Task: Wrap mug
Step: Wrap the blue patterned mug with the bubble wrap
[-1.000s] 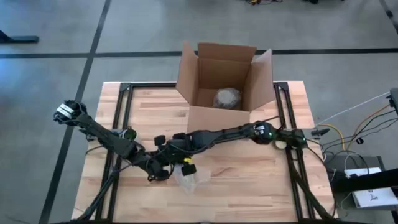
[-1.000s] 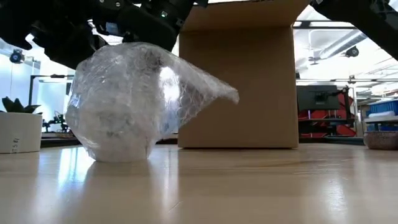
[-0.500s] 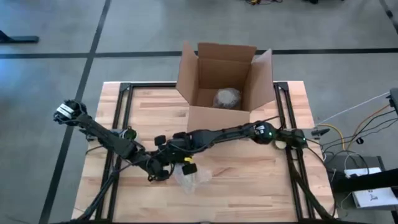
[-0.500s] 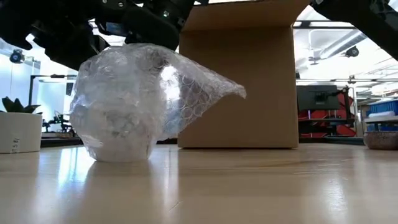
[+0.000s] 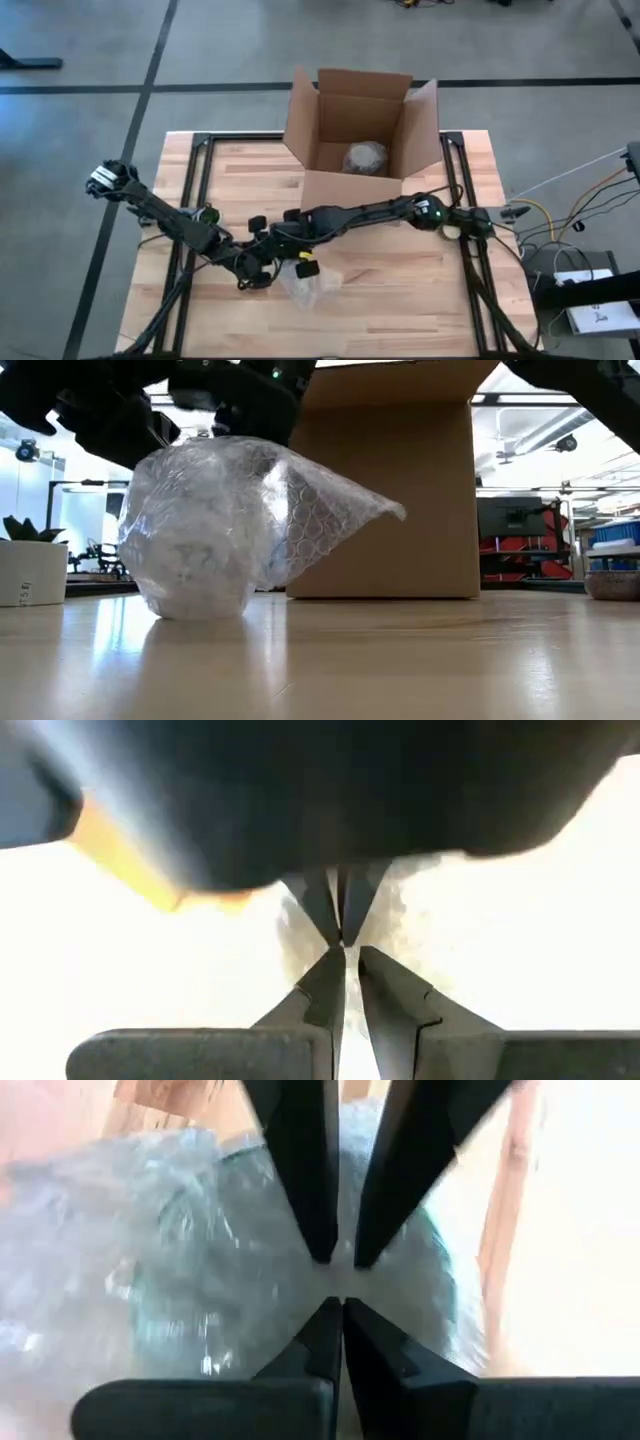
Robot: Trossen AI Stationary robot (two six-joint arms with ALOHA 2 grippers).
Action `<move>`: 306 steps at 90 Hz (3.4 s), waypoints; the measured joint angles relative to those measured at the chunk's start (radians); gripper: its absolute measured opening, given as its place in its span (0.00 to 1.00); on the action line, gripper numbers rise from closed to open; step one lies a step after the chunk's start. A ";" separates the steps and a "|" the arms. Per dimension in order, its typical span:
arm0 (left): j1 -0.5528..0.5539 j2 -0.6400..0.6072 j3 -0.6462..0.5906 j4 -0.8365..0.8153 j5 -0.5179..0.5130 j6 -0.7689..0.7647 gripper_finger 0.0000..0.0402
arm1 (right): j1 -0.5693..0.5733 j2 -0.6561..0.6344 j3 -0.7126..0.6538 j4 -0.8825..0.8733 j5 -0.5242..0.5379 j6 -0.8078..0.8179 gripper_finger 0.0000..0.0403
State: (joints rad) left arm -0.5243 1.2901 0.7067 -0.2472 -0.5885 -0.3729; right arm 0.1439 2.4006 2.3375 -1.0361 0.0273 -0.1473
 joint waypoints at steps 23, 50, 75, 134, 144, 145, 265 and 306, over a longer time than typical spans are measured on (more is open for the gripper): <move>-0.002 -0.001 0.001 0.029 -0.015 0.005 0.05 | 0.002 -0.014 -0.002 -0.005 -0.001 0.010 0.00; -0.061 -0.006 -0.011 0.083 -0.123 0.022 0.05 | 0.000 -0.023 -0.002 0.014 0.006 0.020 0.00; -0.122 -0.010 -0.025 0.174 -0.232 0.012 0.05 | 0.000 -0.024 -0.001 0.011 0.001 0.018 0.00; -0.025 0.045 -0.121 0.337 -0.127 0.024 0.05 | 0.062 -0.249 -0.005 -0.316 0.150 0.082 0.00; -0.025 0.045 -0.121 0.334 -0.126 0.024 0.05 | 0.119 -0.257 -0.040 -0.390 0.149 0.147 0.00; -0.025 0.045 -0.121 0.333 -0.126 0.024 0.05 | 0.125 -0.257 -0.045 -0.391 0.149 0.153 0.00; 0.109 0.033 0.131 -0.149 0.192 0.125 0.05 | 0.456 -0.208 -0.725 0.561 0.541 0.890 0.31; 0.109 0.097 0.114 -0.136 0.276 0.104 0.05 | 0.383 -0.222 -0.685 0.706 0.736 0.620 0.23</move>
State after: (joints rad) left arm -0.4150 1.3874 0.8211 -0.3833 -0.3124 -0.2694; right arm 0.5273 2.1788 1.6524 -0.3301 0.7630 0.4724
